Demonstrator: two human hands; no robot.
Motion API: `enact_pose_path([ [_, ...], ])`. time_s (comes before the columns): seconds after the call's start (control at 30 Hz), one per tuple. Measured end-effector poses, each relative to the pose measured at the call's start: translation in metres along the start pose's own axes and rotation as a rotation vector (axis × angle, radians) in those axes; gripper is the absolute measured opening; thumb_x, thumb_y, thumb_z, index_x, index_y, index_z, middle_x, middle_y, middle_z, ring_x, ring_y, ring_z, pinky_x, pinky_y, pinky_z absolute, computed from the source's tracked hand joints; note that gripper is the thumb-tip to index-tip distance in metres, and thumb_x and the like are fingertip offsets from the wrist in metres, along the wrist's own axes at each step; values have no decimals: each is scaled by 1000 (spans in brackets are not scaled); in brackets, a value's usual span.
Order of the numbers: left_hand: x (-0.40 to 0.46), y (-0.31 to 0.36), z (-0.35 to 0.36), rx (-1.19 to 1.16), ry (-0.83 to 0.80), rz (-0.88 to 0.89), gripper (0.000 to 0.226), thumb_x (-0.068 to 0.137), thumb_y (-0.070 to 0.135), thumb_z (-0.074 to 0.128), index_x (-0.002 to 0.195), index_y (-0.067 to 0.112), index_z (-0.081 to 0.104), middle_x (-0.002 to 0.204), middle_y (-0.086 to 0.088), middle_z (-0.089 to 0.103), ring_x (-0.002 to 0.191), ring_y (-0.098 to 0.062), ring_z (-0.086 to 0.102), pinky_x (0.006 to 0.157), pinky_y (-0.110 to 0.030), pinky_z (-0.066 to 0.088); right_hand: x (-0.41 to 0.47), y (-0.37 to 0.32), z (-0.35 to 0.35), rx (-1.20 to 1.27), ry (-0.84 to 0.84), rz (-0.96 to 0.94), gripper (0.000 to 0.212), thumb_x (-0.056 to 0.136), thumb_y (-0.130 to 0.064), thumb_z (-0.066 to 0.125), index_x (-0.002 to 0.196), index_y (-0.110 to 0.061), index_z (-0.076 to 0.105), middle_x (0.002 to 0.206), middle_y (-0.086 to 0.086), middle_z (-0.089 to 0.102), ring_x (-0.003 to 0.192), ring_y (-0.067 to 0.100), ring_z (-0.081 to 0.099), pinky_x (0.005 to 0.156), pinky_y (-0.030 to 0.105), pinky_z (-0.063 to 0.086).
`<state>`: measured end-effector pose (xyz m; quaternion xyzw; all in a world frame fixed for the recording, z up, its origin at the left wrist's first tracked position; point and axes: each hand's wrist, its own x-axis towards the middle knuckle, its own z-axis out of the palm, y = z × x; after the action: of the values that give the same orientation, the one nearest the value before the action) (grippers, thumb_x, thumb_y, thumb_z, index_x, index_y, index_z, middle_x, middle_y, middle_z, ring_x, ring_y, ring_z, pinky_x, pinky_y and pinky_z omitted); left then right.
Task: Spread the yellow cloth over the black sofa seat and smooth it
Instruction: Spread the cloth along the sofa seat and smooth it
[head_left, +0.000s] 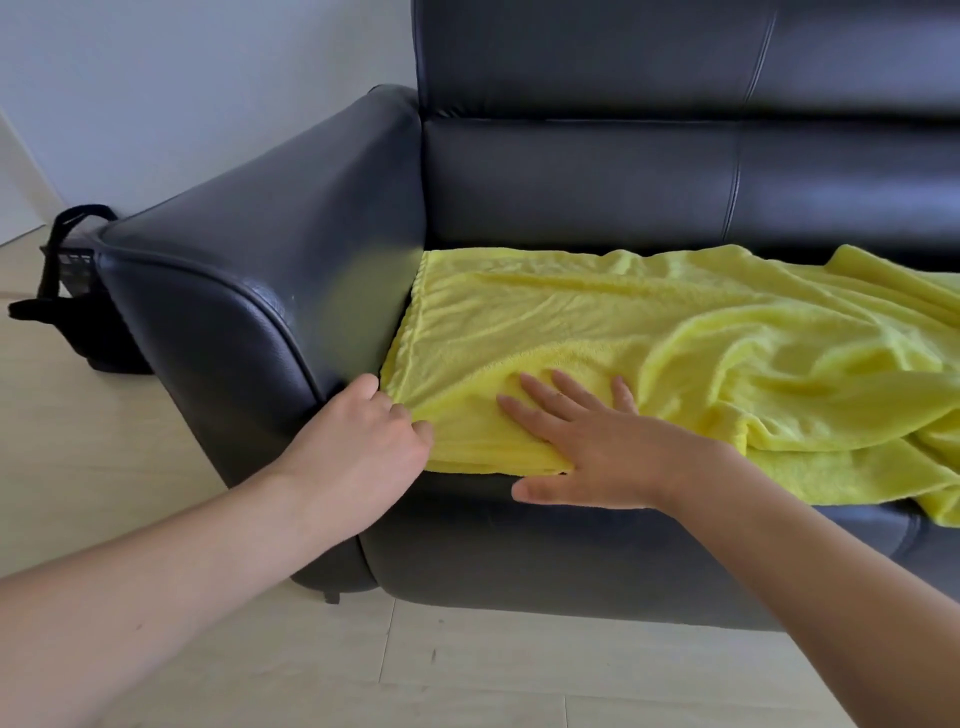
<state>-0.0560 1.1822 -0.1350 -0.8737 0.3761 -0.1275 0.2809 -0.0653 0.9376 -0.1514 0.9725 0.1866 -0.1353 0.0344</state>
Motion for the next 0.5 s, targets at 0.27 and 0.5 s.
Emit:
enact_pose_path([
  [0.27, 28, -2, -35, -182, -180, -217, 24, 86, 9, 46, 68, 21, 37, 76, 2, 48, 82, -24, 47, 73, -32, 31, -4, 4, -9, 189, 28, 11, 64, 89, -73, 14, 149, -52, 4, 160, -18, -13, 147, 10, -17, 115, 59, -12],
  [0.5, 139, -8, 0, -811, 30, -786, 36, 92, 4, 39, 127, 4, 48, 130, -15, 47, 117, -35, 48, 90, -43, 44, 14, 63, -22, 108, 355, 351, 58, 102, -50, 25, 155, -30, 11, 163, -5, 9, 150, 14, 0, 120, 47, -6],
])
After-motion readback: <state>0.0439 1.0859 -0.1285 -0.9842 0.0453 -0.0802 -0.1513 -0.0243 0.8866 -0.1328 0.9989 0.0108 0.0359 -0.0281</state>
